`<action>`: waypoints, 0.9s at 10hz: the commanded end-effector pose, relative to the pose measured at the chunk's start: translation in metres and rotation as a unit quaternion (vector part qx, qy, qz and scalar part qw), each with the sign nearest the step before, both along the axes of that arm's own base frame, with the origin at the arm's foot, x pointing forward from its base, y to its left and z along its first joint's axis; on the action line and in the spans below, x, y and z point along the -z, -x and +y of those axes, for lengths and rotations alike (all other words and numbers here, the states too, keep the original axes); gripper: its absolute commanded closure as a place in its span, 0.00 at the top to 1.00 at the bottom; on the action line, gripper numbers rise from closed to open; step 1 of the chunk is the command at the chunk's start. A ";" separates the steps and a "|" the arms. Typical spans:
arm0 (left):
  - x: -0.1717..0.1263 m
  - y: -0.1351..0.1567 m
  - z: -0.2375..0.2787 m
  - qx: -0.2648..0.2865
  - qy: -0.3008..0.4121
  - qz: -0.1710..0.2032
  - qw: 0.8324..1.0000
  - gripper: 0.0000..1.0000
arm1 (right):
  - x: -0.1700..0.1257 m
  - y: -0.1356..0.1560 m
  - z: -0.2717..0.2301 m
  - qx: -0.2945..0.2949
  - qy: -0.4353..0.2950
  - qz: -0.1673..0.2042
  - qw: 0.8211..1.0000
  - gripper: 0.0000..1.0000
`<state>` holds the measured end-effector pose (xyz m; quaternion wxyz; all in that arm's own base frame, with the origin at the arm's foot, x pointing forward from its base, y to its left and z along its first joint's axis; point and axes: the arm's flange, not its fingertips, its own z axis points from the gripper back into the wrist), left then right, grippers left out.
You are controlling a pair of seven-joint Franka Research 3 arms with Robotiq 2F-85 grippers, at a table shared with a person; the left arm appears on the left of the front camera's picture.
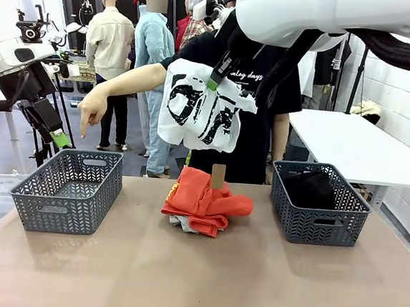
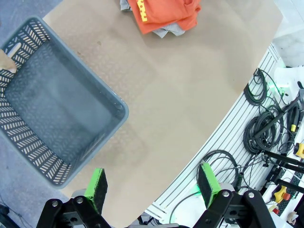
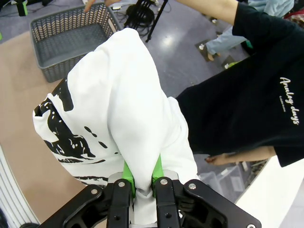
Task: Sort the tops and bottoms.
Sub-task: Sort the clothes according to human instructions.
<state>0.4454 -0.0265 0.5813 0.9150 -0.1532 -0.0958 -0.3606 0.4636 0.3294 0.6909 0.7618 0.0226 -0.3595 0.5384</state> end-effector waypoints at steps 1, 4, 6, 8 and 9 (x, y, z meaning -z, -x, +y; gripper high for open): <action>-0.001 0.000 0.001 -0.002 0.000 0.000 1.000 1.00 | -0.004 -0.003 0.000 -0.003 -0.009 -0.011 1.000 0.00; -0.001 0.000 0.001 -0.002 0.000 0.000 1.000 1.00 | -0.004 -0.003 0.000 -0.003 -0.009 -0.011 1.000 0.00; -0.001 0.000 0.001 -0.002 0.000 0.000 1.000 1.00 | -0.004 -0.003 0.000 -0.003 -0.009 -0.011 1.000 0.00; -0.001 0.000 0.001 -0.002 0.000 0.000 1.000 1.00 | -0.004 -0.003 0.000 -0.003 -0.009 -0.011 1.000 0.00; -0.001 0.000 0.001 -0.002 0.000 0.000 1.000 1.00 | -0.004 -0.003 0.000 -0.003 -0.009 -0.011 1.000 0.00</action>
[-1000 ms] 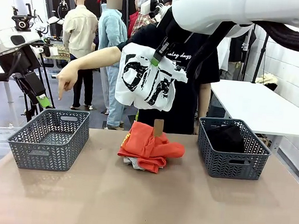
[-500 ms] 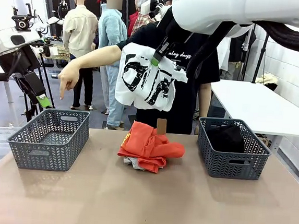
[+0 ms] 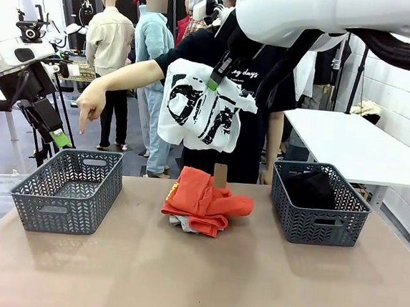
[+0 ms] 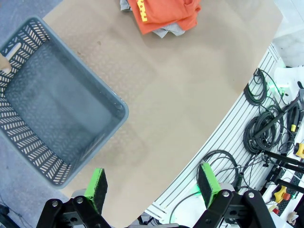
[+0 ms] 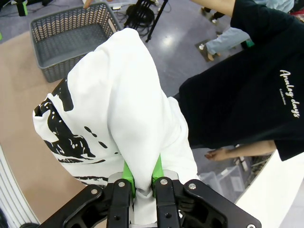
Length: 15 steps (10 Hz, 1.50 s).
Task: Sort the tops and bottoms.
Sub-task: Sort the clothes according to human instructions.
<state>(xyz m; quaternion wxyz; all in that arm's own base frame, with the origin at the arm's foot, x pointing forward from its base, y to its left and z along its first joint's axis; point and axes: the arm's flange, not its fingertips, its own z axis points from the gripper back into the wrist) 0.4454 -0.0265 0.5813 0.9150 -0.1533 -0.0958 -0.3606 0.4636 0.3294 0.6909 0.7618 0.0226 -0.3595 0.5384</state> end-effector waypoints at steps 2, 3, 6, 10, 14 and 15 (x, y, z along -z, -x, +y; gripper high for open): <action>-0.001 0.000 0.001 -0.002 0.000 0.000 1.000 1.00 | 0.008 -0.015 0.010 -0.068 -0.028 0.020 0.997 0.00; -0.001 0.000 0.001 -0.002 0.000 0.000 1.000 1.00 | 0.016 -0.027 0.028 -0.116 -0.047 0.026 0.992 0.00; -0.001 0.000 0.001 -0.002 0.000 0.000 1.000 1.00 | 0.040 -0.063 0.093 -0.209 -0.061 0.031 0.976 0.00; -0.001 0.000 0.001 -0.002 0.000 0.000 1.000 1.00 | 0.051 -0.043 0.086 -0.181 -0.055 0.034 0.981 0.00; -0.030 0.074 0.022 -0.021 -0.043 -0.115 0.992 1.00 | 0.064 -0.065 0.110 -0.223 -0.064 0.014 0.973 0.00; -0.034 0.091 0.027 -0.030 -0.037 -0.125 0.991 1.00 | 0.076 -0.077 0.132 -0.245 -0.064 0.027 0.967 0.00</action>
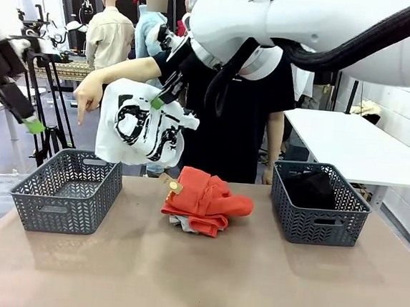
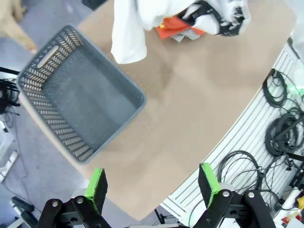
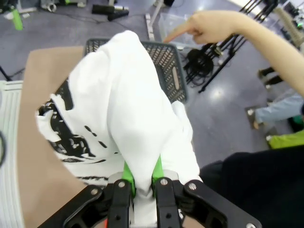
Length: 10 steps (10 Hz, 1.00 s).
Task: Sort the tops and bottoms.
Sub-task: Sort the clothes according to human instructions.
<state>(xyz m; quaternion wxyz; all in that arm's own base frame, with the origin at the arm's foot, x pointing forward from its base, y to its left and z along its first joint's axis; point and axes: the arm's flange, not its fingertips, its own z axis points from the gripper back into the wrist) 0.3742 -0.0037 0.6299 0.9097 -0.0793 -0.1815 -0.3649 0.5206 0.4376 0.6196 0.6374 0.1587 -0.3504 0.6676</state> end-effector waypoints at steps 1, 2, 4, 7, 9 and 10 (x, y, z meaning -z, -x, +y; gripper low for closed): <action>0.012 0.030 0.010 -0.026 0.005 -0.018 1.000 1.00 | 0.017 -0.031 0.040 -0.051 -0.009 0.013 0.999 0.00; 0.014 0.034 0.013 -0.035 -0.003 -0.017 0.999 1.00 | 0.030 -0.043 0.059 -0.075 -0.015 0.029 0.997 0.00; 0.016 0.036 0.010 -0.035 0.000 -0.016 0.999 1.00 | 0.035 -0.053 0.106 -0.129 -0.049 -0.009 0.990 0.00; 0.014 0.037 0.012 -0.028 0.004 -0.009 1.000 1.00 | 0.038 -0.071 0.145 -0.182 -0.131 -0.075 0.972 0.00; 0.014 0.037 0.012 -0.028 0.004 -0.009 1.000 1.00 | 0.082 -0.104 0.168 -0.205 -0.134 -0.042 0.969 0.00; 0.014 0.037 0.012 -0.028 0.004 -0.009 1.000 1.00 | 0.104 -0.117 0.177 -0.209 -0.135 -0.027 0.968 0.00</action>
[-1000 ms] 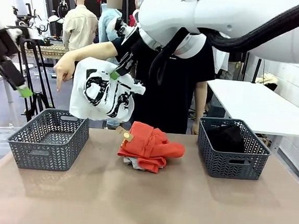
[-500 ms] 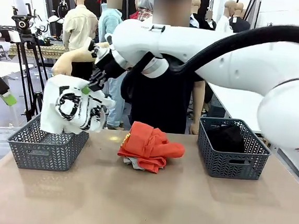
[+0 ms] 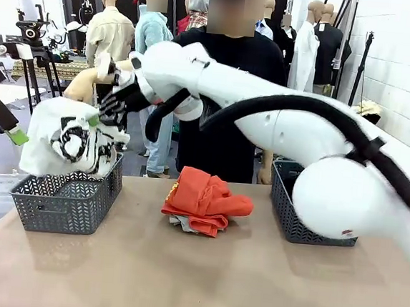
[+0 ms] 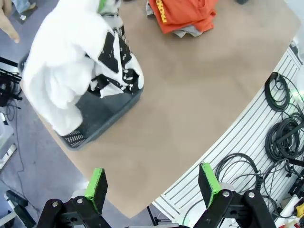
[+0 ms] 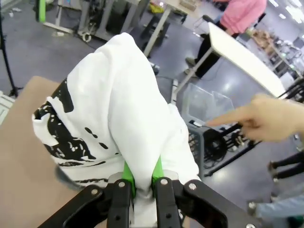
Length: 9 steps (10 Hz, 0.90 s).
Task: Sort the tops and bottoms.
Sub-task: Sort the clothes according to human instructions.
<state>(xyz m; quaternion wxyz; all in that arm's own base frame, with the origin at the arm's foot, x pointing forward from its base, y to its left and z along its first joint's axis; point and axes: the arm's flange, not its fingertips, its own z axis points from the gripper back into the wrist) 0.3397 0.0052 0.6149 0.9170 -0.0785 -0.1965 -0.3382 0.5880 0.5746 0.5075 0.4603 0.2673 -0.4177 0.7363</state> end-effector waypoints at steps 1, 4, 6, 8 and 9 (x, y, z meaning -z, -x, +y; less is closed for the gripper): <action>-0.001 0.003 0.003 0.000 -0.005 0.001 1.000 1.00 | 0.009 -0.060 0.045 -0.019 0.017 0.045 0.999 0.00; -0.001 0.003 0.003 0.000 -0.005 0.001 1.000 1.00 | 0.000 0.000 0.000 0.000 0.000 0.000 1.000 0.00; -0.001 0.003 0.003 0.000 -0.005 0.001 1.000 1.00 | 0.016 -0.006 0.000 -0.007 0.004 0.011 1.000 0.00; -0.001 0.003 0.003 0.000 -0.005 0.001 1.000 1.00 | 0.032 -0.021 0.036 -0.021 -0.001 -0.026 0.999 0.00; -0.001 0.003 0.003 0.000 -0.005 0.001 1.000 1.00 | 0.042 -0.034 0.056 -0.032 -0.008 -0.037 0.999 0.00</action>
